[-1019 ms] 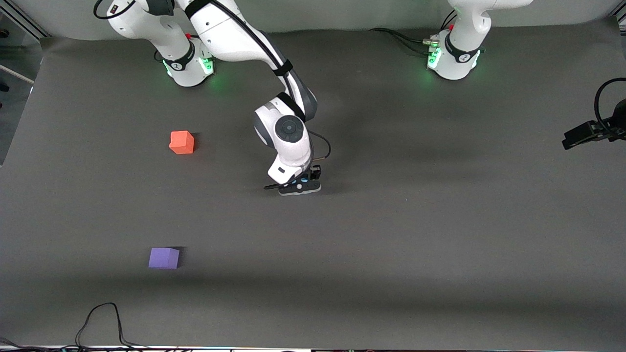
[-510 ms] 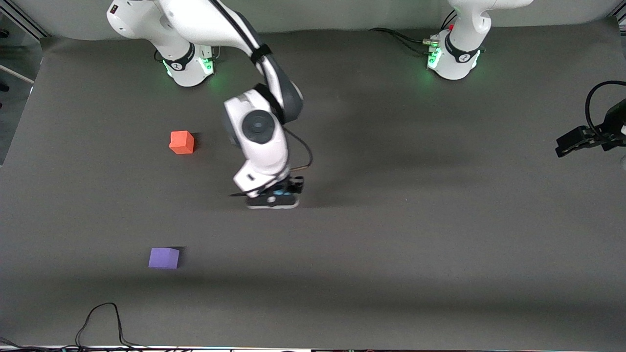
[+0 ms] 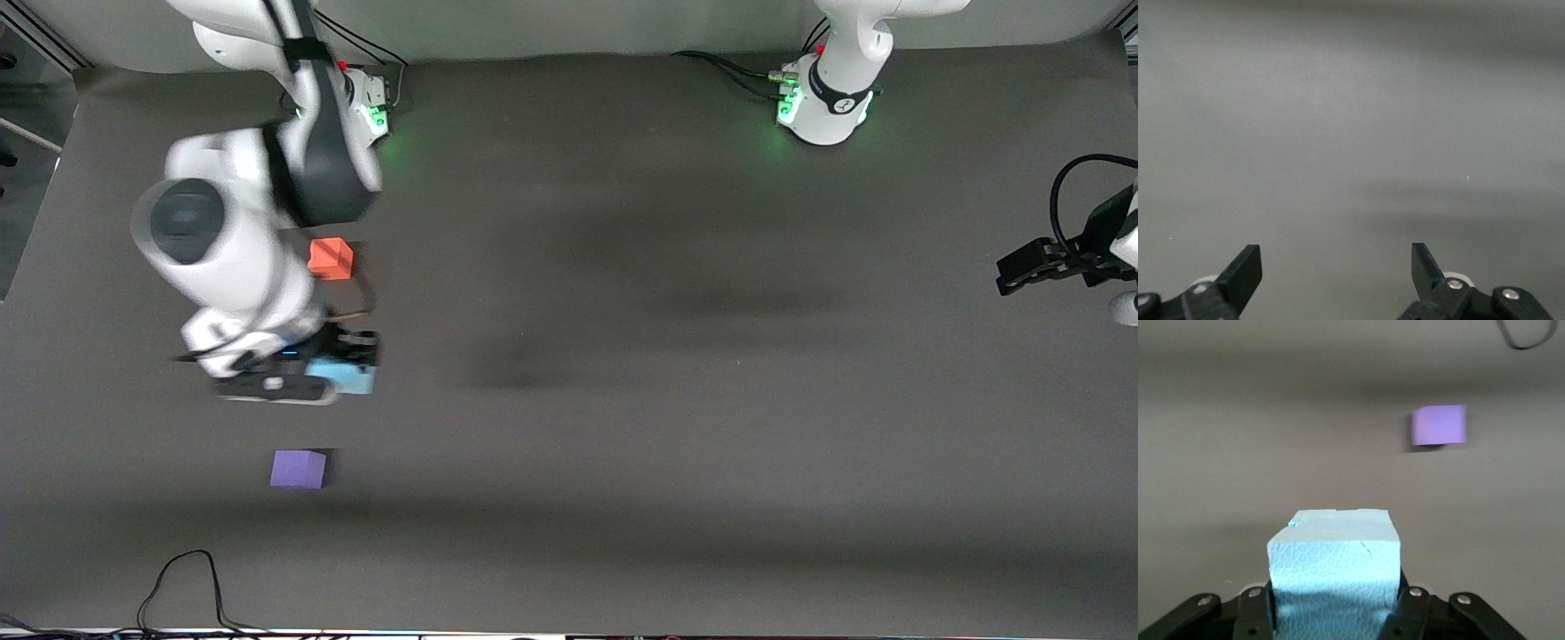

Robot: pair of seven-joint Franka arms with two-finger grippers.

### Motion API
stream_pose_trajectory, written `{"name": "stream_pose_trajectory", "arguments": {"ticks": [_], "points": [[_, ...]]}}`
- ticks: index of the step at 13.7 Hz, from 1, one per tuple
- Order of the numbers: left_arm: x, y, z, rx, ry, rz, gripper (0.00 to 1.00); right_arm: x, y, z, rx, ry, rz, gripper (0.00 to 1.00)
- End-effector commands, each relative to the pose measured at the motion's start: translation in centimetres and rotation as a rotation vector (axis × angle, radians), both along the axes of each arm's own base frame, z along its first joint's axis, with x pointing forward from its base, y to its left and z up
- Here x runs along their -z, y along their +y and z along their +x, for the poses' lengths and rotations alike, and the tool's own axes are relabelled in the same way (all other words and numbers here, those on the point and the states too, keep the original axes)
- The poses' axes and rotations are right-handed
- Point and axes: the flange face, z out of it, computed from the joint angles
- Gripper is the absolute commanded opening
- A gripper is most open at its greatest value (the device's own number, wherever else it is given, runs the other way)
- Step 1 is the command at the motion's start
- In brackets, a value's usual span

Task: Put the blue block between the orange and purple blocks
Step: 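Carry the blue block with the right gripper toward the orange block, then lower the blue block between orange and purple blocks, open right gripper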

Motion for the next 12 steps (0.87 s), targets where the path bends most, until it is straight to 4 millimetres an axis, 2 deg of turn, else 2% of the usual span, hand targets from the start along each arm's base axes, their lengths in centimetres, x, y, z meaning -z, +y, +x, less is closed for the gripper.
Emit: {"name": "stream_pose_trajectory", "arguments": {"ticks": [1,3,5,7,10,12], "points": [[-1.1,0.0,0.0,0.007,0.003,0.0,1.0,2.7,-7.0,-0.9,-0.061,0.052,0.053,0.18],[-1.0,0.4,0.1,0.006,0.006,0.0,1.0,5.8,-11.2,-1.8,-0.06,0.014,0.084,0.18],[-0.9,0.3,0.1,0.01,0.008,0.001,1.0,10.2,-13.0,-3.0,-0.066,0.005,0.06,0.19],[-0.8,0.5,0.1,0.015,0.015,0.001,1.0,15.0,-14.7,-5.3,-0.03,0.001,0.046,0.23],[-0.8,0.6,-0.1,0.022,0.024,-0.004,1.0,19.2,-15.2,-6.4,-0.022,0.017,0.077,0.22],[-1.0,0.0,-0.1,0.031,0.023,-0.005,1.0,21.8,-15.4,-7.4,-0.031,0.014,0.104,0.22]]}}
